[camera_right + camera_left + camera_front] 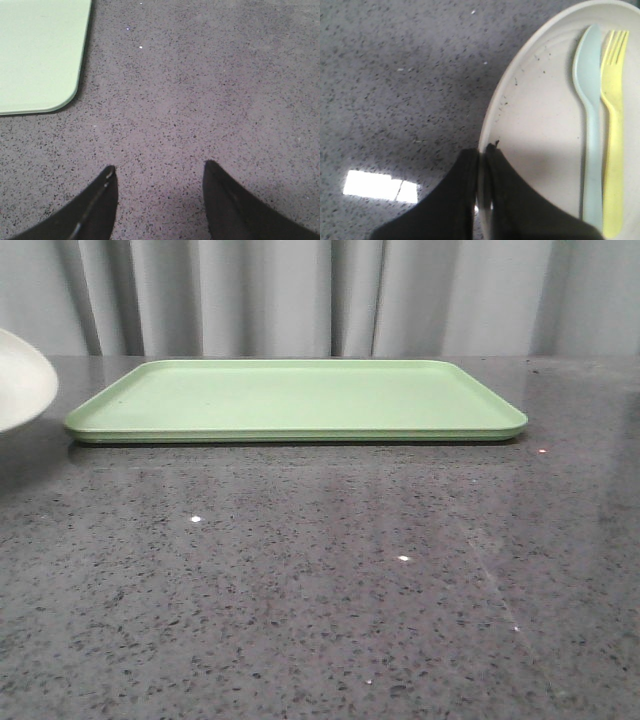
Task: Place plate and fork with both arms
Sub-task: 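Lift the plate with the left gripper and carry it over the tray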
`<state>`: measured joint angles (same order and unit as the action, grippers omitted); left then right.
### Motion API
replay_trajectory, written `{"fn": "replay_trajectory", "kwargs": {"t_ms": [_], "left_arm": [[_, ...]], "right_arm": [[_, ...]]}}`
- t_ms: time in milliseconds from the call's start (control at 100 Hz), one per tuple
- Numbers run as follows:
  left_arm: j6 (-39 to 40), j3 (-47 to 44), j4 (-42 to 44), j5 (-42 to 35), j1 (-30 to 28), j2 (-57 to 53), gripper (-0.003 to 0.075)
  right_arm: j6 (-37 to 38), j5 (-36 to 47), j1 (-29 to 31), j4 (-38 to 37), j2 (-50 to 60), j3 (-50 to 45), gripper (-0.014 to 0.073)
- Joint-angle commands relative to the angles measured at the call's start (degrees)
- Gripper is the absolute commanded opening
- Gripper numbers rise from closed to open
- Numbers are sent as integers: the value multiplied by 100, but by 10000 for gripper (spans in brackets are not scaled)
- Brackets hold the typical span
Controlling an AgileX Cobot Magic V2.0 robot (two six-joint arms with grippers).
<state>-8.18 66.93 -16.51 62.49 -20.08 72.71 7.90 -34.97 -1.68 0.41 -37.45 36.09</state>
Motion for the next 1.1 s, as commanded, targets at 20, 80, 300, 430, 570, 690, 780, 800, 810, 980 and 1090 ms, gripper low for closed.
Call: {"fn": "replay_trajectory", "kwargs": {"t_ms": [20, 80, 300, 430, 570, 690, 780, 800, 810, 980, 1090], "left_arm": [[-94, 330, -636, -208, -18, -179, -20], [-137, 386, -920, -235, -18, -166, -20], [-393, 620, -1845, -236, 242, 157, -21], [-350, 911, -1845, -406, 821, 435, -21], [-189, 1355, -1845, -561, 1504, 939, -21], [-17, 1878, -1845, -561, 2008, 1486, -21], [106, 2258, -1807, -561, 2322, 1904, -21], [125, 2353, -1807, -572, 2383, 2001, -21], [136, 2416, -1807, -572, 2403, 2065, -21], [409, 3171, -1672, -468, 2790, 2770, -21], [593, 3544, -1643, -515, 2932, 3124, -21]], "right_arm": [[-32, 362, 21, -41, -46, 207, 404], [-32, 362, 21, -41, -46, 207, 404], [-32, 341, 21, -41, -46, 207, 404], [-32, 321, 21, -41, -46, 207, 404], [-32, 314, 21, -41, -46, 207, 404], [-32, 301, 21, -41, -46, 207, 404], [-32, 258, 21, -41, -46, 207, 404], [-32, 242, 21, -41, -46, 207, 404], [-32, 236, 21, -41, -46, 207, 404], [-32, 163, 21, -41, -46, 207, 404], [-32, 156, 21, -41, -46, 207, 404]]}}
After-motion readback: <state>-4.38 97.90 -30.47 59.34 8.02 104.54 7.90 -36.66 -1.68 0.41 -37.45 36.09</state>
